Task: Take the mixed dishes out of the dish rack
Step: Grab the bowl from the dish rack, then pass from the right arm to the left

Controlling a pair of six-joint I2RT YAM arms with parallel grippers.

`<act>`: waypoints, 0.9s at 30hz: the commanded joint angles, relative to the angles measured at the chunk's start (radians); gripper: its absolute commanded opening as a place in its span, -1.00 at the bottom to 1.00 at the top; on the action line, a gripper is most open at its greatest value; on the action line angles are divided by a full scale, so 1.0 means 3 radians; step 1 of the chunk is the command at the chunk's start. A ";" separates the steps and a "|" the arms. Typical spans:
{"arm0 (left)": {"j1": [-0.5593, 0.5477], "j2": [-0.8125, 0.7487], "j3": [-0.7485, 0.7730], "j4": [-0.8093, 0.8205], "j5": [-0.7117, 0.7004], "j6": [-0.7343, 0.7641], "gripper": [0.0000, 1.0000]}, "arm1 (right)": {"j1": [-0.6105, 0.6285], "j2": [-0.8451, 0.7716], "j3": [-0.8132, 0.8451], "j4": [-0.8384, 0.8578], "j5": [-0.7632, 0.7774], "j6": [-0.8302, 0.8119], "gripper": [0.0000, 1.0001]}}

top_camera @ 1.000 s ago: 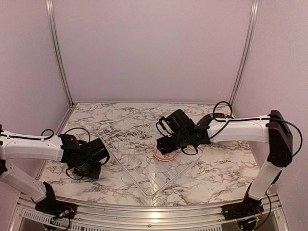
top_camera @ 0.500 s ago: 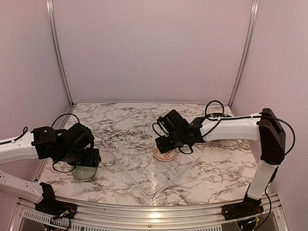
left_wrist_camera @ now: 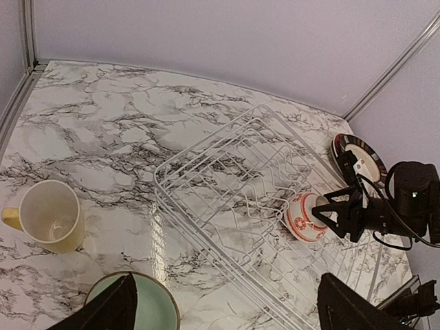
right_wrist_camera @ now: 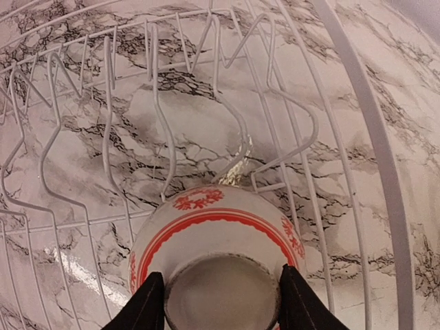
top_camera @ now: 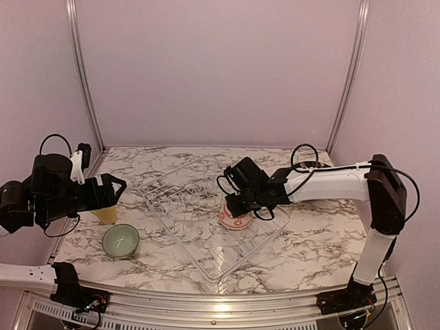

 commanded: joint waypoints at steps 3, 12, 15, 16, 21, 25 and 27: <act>0.0022 -0.0015 -0.0003 0.0543 -0.0022 0.0234 0.89 | 0.0031 -0.0070 0.0034 -0.0052 -0.0027 0.0001 -0.24; 0.0022 0.0303 0.0009 0.1026 0.0320 0.0282 0.95 | 0.0033 -0.0512 -0.0278 0.0277 -0.0399 0.0086 -0.42; 0.0022 0.0426 -0.0011 0.1267 0.0517 0.0277 0.96 | 0.0010 -0.0708 -0.0436 0.0421 -0.0525 0.0141 -0.47; 0.0022 0.0465 -0.0040 0.1380 0.0592 0.0276 0.96 | -0.0015 -0.0778 -0.0505 0.0498 -0.0604 0.0167 -0.48; 0.0022 0.0746 -0.0124 0.1882 0.1041 0.0152 0.98 | -0.0341 -0.1118 -0.0919 0.1093 -0.1512 0.0499 -0.48; 0.0020 0.1098 -0.0234 0.2554 0.1612 -0.0125 0.98 | -0.0579 -0.1244 -0.1218 0.1789 -0.2216 0.0878 -0.47; 0.0022 0.1267 -0.0314 0.2910 0.1917 -0.0322 0.98 | -0.0595 -0.1260 -0.1254 0.1912 -0.2355 0.0972 -0.47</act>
